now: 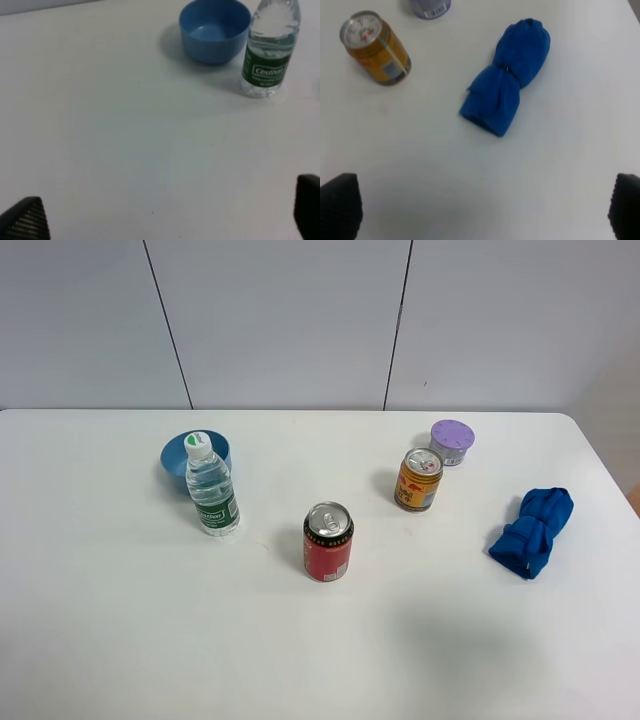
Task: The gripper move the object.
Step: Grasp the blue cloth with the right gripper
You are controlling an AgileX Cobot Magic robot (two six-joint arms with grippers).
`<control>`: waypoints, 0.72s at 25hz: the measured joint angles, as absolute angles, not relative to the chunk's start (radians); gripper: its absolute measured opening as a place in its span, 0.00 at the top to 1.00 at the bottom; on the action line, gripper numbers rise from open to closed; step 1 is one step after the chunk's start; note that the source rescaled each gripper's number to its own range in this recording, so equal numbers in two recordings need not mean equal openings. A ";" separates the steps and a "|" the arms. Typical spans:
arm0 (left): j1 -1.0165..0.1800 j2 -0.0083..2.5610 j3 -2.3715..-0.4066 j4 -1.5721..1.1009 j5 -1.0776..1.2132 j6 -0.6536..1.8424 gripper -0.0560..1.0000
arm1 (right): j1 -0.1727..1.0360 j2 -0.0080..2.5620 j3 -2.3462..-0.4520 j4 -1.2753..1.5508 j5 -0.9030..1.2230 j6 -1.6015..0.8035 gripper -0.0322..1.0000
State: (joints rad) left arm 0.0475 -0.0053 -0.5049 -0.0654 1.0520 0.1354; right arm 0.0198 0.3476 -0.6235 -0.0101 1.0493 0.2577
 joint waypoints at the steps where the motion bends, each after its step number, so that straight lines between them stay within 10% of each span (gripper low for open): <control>1: 0.048 -0.005 -0.505 -0.065 1.052 0.135 0.00 | 0.020 0.398 -0.655 -0.010 1.047 0.273 0.01; 18: 0.048 -0.005 -0.505 -0.065 1.052 0.135 0.00 | 0.020 1.030 -0.843 -0.079 0.991 0.592 0.01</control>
State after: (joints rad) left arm 0.0475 -0.0053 -0.5049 -0.0654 1.0520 0.1354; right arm 0.0198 1.0296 -0.8427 -0.0791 0.9914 0.5920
